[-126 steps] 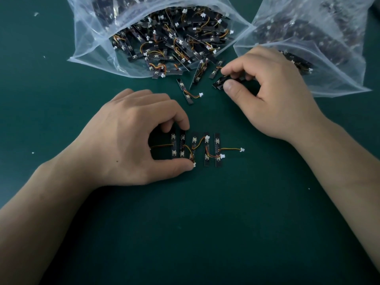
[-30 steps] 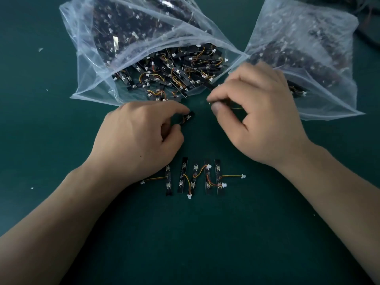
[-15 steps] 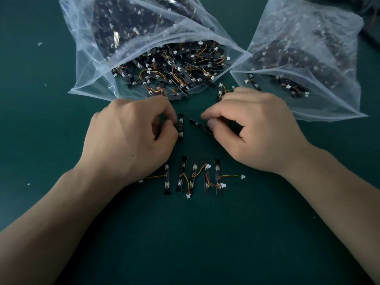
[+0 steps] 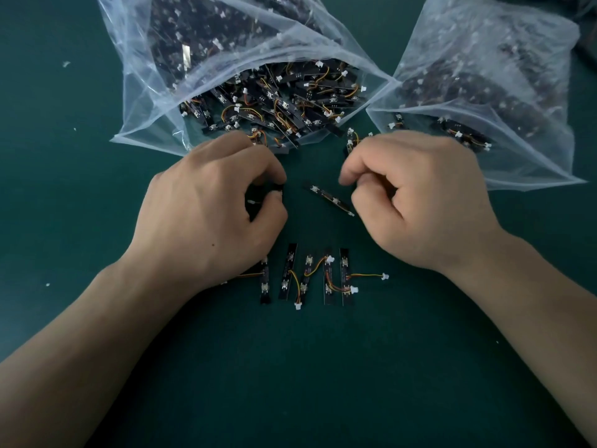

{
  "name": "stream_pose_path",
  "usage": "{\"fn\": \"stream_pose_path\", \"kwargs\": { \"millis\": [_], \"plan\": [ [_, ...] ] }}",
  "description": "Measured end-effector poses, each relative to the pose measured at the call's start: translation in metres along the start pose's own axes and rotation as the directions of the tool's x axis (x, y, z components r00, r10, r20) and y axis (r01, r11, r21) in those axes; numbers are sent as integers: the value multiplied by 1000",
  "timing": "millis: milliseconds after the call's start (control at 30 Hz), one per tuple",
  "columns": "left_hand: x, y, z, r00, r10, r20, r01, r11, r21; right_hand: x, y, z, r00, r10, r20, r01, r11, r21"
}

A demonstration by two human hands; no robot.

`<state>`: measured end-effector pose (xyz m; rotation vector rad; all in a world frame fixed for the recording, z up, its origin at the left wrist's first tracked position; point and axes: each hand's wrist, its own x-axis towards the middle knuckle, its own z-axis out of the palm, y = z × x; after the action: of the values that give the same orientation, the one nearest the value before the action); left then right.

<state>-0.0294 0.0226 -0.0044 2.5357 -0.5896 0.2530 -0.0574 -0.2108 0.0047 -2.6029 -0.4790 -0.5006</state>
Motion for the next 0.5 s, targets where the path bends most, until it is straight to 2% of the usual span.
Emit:
{"fn": "stream_pose_path", "kwargs": {
  "millis": [167, 367, 500],
  "plan": [
    [1, -1, 1, 1000, 2, -2, -2, 1000, -24, 1, 4, 2, 997, -40, 61, 44, 997, -67],
    [0, 0, 0, 1000, -14, -6, 14, 999, -41, -2, 7, 6, 974, -170, 151, 164, 985, 54],
    [1, 0, 1, 1000, -17, 2, 17, 999, -46, -1, 9, 8, 980, -174, 97, 171, 985, 40]
  ]
}}
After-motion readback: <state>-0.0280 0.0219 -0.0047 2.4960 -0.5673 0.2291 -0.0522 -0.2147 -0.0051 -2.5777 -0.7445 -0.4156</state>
